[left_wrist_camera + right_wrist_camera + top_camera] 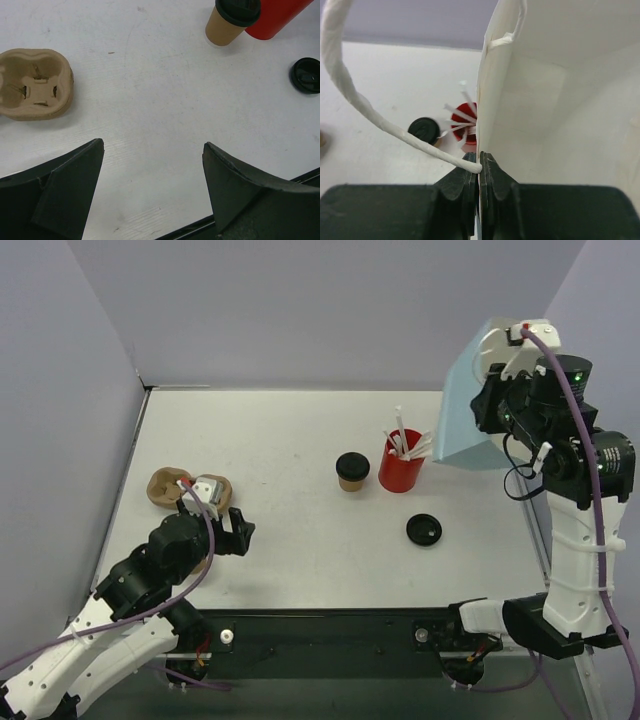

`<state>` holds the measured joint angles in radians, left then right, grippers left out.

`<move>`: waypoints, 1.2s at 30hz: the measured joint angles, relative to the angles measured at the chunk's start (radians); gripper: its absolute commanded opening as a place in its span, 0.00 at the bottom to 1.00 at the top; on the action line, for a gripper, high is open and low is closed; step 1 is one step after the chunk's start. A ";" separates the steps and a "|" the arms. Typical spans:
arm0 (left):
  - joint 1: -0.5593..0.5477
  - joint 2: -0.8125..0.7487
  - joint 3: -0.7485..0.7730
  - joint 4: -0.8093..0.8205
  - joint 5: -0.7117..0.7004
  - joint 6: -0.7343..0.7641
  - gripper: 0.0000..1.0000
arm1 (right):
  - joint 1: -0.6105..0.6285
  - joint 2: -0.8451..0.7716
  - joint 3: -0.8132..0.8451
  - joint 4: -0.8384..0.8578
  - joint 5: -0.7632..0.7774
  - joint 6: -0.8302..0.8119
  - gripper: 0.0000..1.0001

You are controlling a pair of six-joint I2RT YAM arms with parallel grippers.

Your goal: Pack the takeout coffee

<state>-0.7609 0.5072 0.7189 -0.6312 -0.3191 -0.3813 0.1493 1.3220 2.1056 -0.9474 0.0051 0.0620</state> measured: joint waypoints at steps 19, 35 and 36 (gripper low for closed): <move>0.000 -0.013 0.374 -0.204 -0.170 -0.021 0.96 | 0.837 -0.016 -0.235 0.017 -0.115 -0.349 0.00; 0.000 -0.014 0.338 -0.329 -0.298 -0.098 0.97 | 0.992 0.122 -0.536 0.150 -0.105 -0.521 0.06; 0.000 -0.017 0.330 -0.329 -0.296 -0.100 0.97 | 0.991 0.108 -0.573 0.181 -0.106 -0.526 0.08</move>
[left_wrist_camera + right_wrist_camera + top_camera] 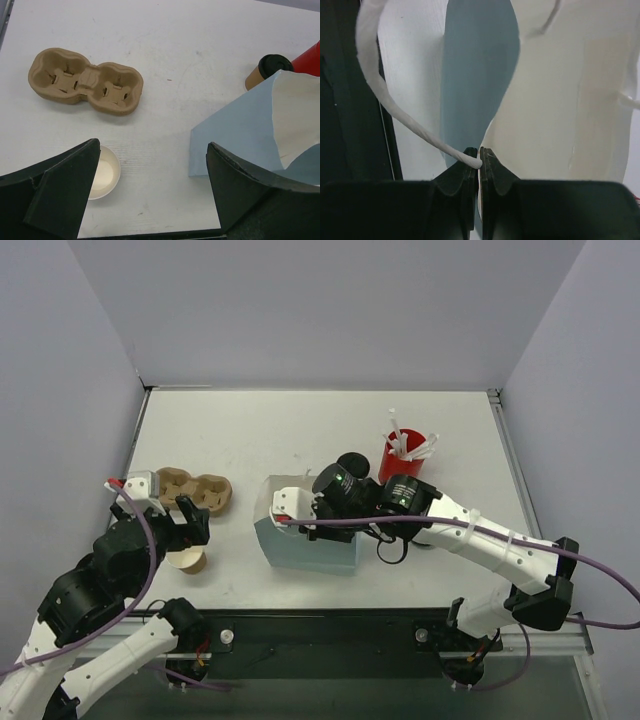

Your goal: Pack the takeout coffee

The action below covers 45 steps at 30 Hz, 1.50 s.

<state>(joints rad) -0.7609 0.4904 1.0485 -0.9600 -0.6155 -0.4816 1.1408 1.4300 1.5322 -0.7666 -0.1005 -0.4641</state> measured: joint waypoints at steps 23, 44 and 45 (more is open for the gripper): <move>0.063 0.331 0.093 -0.020 -0.029 0.053 0.89 | 0.000 -0.267 -0.055 0.126 -0.082 0.118 0.76; 0.731 0.829 0.163 0.220 0.401 0.014 0.68 | 0.000 -0.733 -0.502 0.338 0.219 0.569 1.00; 0.746 0.861 0.172 0.219 0.390 -0.008 0.67 | 0.000 -0.740 -0.515 0.339 0.225 0.571 1.00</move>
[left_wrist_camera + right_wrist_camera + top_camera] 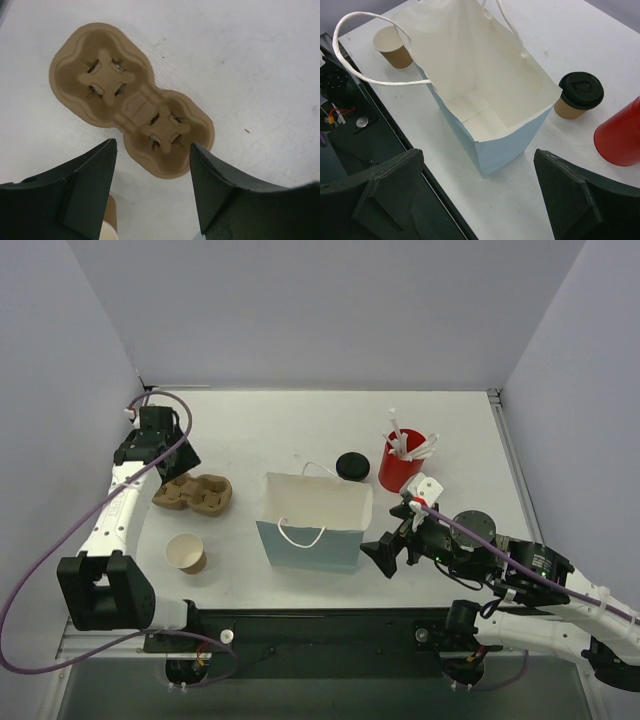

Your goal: Pack the takeout coffee

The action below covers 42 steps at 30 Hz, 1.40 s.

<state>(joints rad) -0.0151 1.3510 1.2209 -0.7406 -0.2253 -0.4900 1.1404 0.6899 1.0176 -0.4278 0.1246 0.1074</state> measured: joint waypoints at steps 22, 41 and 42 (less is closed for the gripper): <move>0.030 0.281 0.023 -0.094 -0.209 -0.556 0.61 | 0.000 0.073 -0.024 0.013 -0.079 -0.006 0.96; 0.019 0.327 0.027 -0.092 -0.217 -0.579 0.60 | 0.000 0.117 -0.025 0.016 -0.089 -0.026 0.96; 0.014 0.327 0.028 -0.090 -0.222 -0.579 0.60 | 0.000 0.118 -0.025 0.016 -0.089 -0.026 0.95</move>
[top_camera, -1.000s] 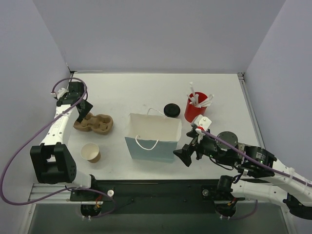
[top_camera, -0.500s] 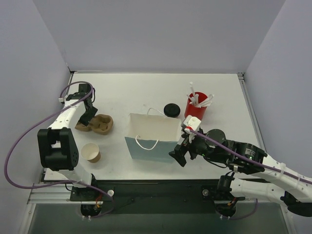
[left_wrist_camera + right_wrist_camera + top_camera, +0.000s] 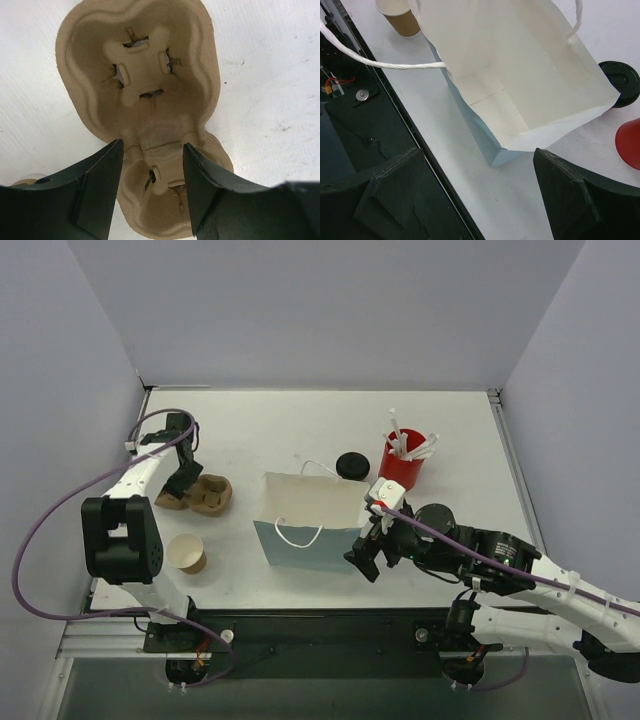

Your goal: Pack the takeout coffee

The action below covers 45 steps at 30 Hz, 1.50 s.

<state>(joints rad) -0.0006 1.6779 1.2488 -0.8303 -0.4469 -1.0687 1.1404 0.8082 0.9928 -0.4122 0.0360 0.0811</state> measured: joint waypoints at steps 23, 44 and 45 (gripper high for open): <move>-0.031 -0.037 0.064 0.111 0.258 0.996 0.65 | 0.000 -0.111 0.000 -0.064 -0.018 0.012 0.95; -0.005 0.028 -0.035 0.174 0.267 1.163 0.65 | 0.000 -0.154 0.043 -0.131 0.001 0.012 0.95; 0.000 0.034 -0.035 0.174 0.267 1.163 0.64 | 0.000 -0.154 0.043 -0.131 0.002 0.012 0.95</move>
<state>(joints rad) -0.0002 1.7115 1.2137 -0.6559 -0.1799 0.0944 1.1404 0.6544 1.0363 -0.5430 0.0383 0.0929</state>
